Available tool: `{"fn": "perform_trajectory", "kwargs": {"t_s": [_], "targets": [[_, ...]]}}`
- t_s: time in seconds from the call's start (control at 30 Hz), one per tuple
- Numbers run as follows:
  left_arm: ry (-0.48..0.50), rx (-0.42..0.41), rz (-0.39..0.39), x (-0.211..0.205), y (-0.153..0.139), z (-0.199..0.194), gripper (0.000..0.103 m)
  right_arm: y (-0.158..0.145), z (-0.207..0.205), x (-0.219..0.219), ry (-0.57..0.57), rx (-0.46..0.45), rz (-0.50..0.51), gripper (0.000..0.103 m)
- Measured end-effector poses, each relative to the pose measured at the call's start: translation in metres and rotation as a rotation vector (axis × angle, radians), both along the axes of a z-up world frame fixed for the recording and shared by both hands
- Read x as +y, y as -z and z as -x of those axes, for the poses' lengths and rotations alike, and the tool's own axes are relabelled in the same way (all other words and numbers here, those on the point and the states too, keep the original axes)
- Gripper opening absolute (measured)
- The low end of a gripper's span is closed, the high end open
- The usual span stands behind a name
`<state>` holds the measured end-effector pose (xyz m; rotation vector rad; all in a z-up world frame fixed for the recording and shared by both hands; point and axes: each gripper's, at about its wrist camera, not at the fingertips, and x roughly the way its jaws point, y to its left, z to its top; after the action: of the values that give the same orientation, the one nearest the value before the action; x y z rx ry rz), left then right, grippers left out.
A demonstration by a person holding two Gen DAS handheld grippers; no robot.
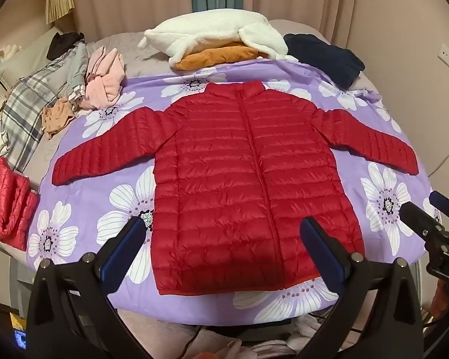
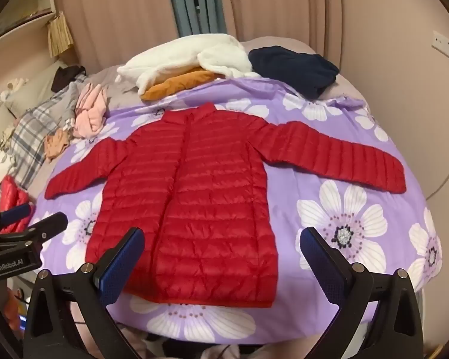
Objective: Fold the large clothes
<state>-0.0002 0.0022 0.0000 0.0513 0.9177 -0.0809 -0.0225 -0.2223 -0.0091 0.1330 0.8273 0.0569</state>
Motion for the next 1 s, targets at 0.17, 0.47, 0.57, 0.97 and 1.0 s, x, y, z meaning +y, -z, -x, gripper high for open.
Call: {"fn": "perform_trajectory", "kwargs": {"t_s": [0.17,0.47,0.57,0.97,1.0], "targets": [[-0.006,0.000,-0.001,0.001,-0.001,0.001,0.103,-0.001,0.000,-0.002,-0.004,-0.006,-0.005,0.102],[-0.028,0.004,0.017,0.011,0.003,-0.001,0.103,-0.002,0.001,0.006,-0.012,-0.010,0.004,0.102],[-0.025,0.007,0.022,0.014,0.001,-0.001,0.103,0.000,0.000,0.005,-0.017,-0.006,-0.004,0.102],[-0.024,0.014,0.033,0.017,0.003,-0.002,0.103,-0.002,-0.001,0.007,-0.027,-0.004,-0.009,0.102],[-0.026,0.014,0.032,0.017,0.003,-0.002,0.103,-0.002,-0.001,0.007,-0.027,-0.004,-0.010,0.102]]}}
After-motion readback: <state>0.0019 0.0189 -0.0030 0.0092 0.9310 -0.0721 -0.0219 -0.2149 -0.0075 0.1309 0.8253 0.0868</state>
